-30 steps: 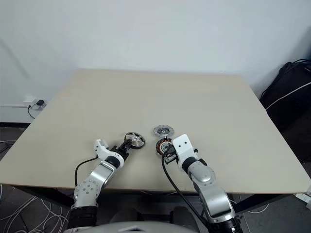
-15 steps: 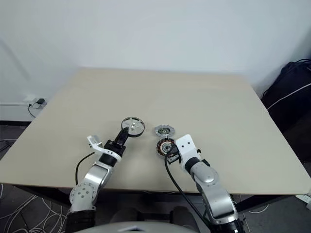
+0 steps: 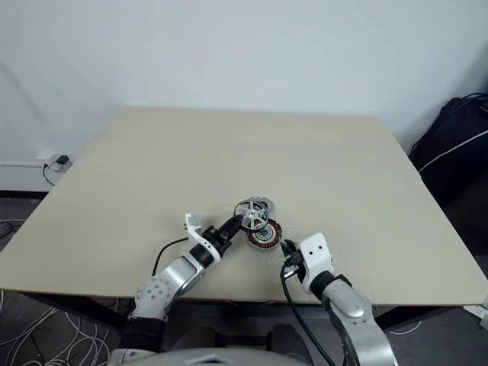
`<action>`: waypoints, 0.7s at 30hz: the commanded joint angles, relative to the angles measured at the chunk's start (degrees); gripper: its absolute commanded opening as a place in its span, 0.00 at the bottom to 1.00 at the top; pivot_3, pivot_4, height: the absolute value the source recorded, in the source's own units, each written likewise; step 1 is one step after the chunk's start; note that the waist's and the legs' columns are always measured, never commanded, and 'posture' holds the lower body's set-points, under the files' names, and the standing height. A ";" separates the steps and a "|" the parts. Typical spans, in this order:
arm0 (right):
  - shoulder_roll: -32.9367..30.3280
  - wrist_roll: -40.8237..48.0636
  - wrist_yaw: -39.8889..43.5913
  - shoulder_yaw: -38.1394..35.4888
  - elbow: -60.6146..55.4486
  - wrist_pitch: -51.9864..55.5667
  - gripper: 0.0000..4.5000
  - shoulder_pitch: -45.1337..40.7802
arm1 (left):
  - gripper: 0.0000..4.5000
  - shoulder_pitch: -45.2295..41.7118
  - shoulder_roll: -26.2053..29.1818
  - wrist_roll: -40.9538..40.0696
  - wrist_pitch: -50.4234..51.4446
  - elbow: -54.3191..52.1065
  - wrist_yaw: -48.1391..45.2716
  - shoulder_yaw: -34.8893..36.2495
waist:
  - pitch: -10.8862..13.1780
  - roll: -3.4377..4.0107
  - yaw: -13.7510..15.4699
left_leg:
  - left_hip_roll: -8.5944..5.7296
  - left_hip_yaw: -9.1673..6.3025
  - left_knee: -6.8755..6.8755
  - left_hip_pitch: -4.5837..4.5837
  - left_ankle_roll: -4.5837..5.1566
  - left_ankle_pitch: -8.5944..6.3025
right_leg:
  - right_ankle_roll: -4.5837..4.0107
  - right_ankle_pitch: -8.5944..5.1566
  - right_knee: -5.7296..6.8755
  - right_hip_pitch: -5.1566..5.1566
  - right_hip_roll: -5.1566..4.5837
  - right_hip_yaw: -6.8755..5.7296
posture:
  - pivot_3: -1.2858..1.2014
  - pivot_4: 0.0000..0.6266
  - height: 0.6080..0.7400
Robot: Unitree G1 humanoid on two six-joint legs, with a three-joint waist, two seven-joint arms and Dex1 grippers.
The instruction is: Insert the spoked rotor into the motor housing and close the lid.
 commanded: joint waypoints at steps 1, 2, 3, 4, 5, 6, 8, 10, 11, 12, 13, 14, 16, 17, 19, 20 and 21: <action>1.80 -0.96 -1.41 -0.49 2.06 -9.35 0.09 1.16 | 0.09 -4.05 -7.62 1.02 0.73 2.14 -2.43 -1.54 | 0.00 0.01 0.04 | 0.00 -0.01 0.00 -0.01 0.00 0.00 | -0.03 0.02 -0.01 0.00 -0.02 0.01 | 0.52 0.00 1.00; 2.24 -1.33 -1.73 -0.47 2.94 -11.27 0.09 1.62 | 0.09 -4.35 -7.90 1.37 0.88 2.81 -2.66 -1.66 | 0.01 0.01 0.05 | 0.00 -0.01 0.00 -0.01 0.00 0.00 | -0.03 0.01 -0.01 -0.02 -0.03 0.01 | 0.52 0.00 1.00; 2.50 -1.57 -1.87 -0.41 3.56 -12.51 0.09 1.86 | 0.09 -4.52 -8.04 1.62 1.04 3.20 -2.86 -1.63 | 0.01 0.02 0.09 | -0.01 -0.01 0.01 -0.02 0.00 0.00 | -0.04 0.02 -0.01 -0.02 -0.04 0.01 | 0.52 0.00 1.00; 2.82 -1.68 -2.06 -0.49 4.15 -13.86 0.09 2.36 | 0.09 -4.59 -8.25 1.89 1.36 3.79 -3.32 -1.80 | 0.00 0.03 0.07 | -0.01 0.00 0.01 -0.02 0.00 0.00 | -0.04 0.02 -0.01 -0.01 -0.07 0.01 | 0.52 0.00 1.00; 2.96 -1.75 -2.12 -0.53 4.62 -15.02 0.09 2.78 | 0.09 -4.63 -8.41 2.06 1.68 4.22 -3.70 -1.92 | -0.01 0.03 0.09 | -0.02 0.01 0.00 -0.02 0.00 0.00 | -0.04 0.02 -0.01 -0.01 -0.11 0.03 | 0.52 0.00 1.00; 3.11 -1.69 -2.19 -0.66 5.00 -16.07 0.09 3.20 | 0.09 -4.64 -8.63 2.03 2.09 4.47 -3.98 -2.03 | 0.00 0.03 0.12 | -0.02 0.00 0.01 -0.02 0.01 -0.01 | -0.04 0.02 -0.02 -0.01 -0.17 0.04 | 0.52 0.00 1.00; 3.24 -1.42 -2.17 -0.95 5.52 -17.41 0.09 3.78 | 0.09 -4.78 -8.92 2.02 2.65 4.85 -4.36 -2.14 | 0.01 0.05 0.12 | -0.01 -0.01 0.00 -0.02 0.01 -0.01 | -0.04 0.02 -0.03 -0.02 -0.26 0.08 | 0.52 0.00 1.00; 3.10 -1.17 -1.77 -1.08 5.80 -18.23 0.09 4.31 | 0.09 -5.07 -8.99 1.92 3.58 5.45 -5.00 -2.27 | 0.01 0.06 0.13 | 0.02 -0.02 0.00 -0.02 0.01 -0.01 | -0.05 0.02 -0.02 -0.03 -0.29 0.08 | 0.52 0.00 1.00; 3.02 -1.08 -1.60 -1.08 5.85 -18.52 0.09 4.54 | 0.09 -5.21 -8.94 1.89 4.11 5.79 -5.51 -2.46 | 0.00 0.07 0.15 | 0.02 -0.02 0.00 -0.02 0.00 -0.01 | -0.05 0.02 -0.02 -0.03 -0.29 0.08 | 0.52 0.00 1.00; 2.96 -1.02 -1.50 -1.10 5.89 -18.72 0.09 4.72 | 0.09 -5.29 -8.98 2.07 4.61 6.00 -5.85 -2.79 | 0.00 0.08 0.18 | 0.03 -0.03 0.00 -0.02 0.00 -0.01 | -0.05 0.02 -0.01 -0.03 -0.31 0.07 | 0.52 0.00 1.00; 2.91 -1.05 -1.49 -1.10 5.96 -18.90 0.09 4.82 | 0.09 -5.34 -9.03 2.27 4.94 6.15 -6.09 -3.06 | 0.00 0.08 0.22 | 0.02 -0.03 0.00 -0.02 0.00 -0.01 | -0.05 0.02 -0.01 -0.03 -0.32 0.07 | 0.52 0.00 1.00; 2.84 -1.19 -1.54 -1.15 6.08 -19.10 0.09 4.84 | 0.09 -5.38 -9.14 2.43 5.17 6.36 -6.14 -3.19 | 0.00 0.08 0.28 | 0.02 -0.03 0.00 -0.02 0.00 -0.01 | -0.06 0.02 -0.01 -0.04 -0.34 0.07 | 0.52 0.00 1.00; 2.73 -1.48 -1.66 -1.25 6.30 -19.47 0.09 4.83 | 0.09 -5.57 -9.29 2.77 5.32 6.99 -6.09 -3.17 | -0.01 0.09 0.34 | 0.01 -0.03 0.01 -0.02 0.00 -0.02 | -0.06 0.02 -0.01 -0.04 -0.40 0.06 | 0.52 0.00 1.00; 2.74 -1.47 -1.68 -1.28 6.33 -19.52 0.09 4.84 | 0.09 -5.76 -9.29 3.23 5.27 7.60 -5.88 -3.18 | -0.01 0.10 0.34 | 0.00 -0.02 0.00 -0.02 0.01 -0.02 | -0.06 0.02 -0.02 -0.04 -0.42 0.06 | 0.52 0.00 1.00; 2.69 -1.45 -1.69 -1.25 6.30 -19.54 0.09 4.84 | 0.09 -6.30 -9.25 4.82 4.59 9.03 -5.19 -3.31 | -0.02 0.12 0.37 | 0.00 -0.02 0.00 -0.02 0.01 -0.02 | -0.06 0.02 -0.02 -0.04 -0.44 0.05 | 0.52 0.00 1.00; 2.66 -1.47 -1.72 -1.24 6.30 -19.57 0.09 4.83 | 0.09 -6.56 -9.32 5.25 4.30 9.70 -5.23 -3.13 | -0.02 0.12 0.41 | 0.00 -0.02 0.00 -0.02 0.01 -0.02 | -0.06 0.02 -0.02 -0.04 -0.45 0.05 | 0.52 0.00 1.00; 2.66 -1.45 -1.80 -1.28 6.25 -19.56 0.09 4.82 | 0.09 -6.75 -9.40 5.45 4.20 10.04 -5.44 -2.93 | -0.02 0.12 0.44 | 0.00 -0.03 0.00 -0.02 0.01 -0.02 | -0.06 0.02 -0.02 -0.04 -0.45 0.05 | 0.52 0.00 1.00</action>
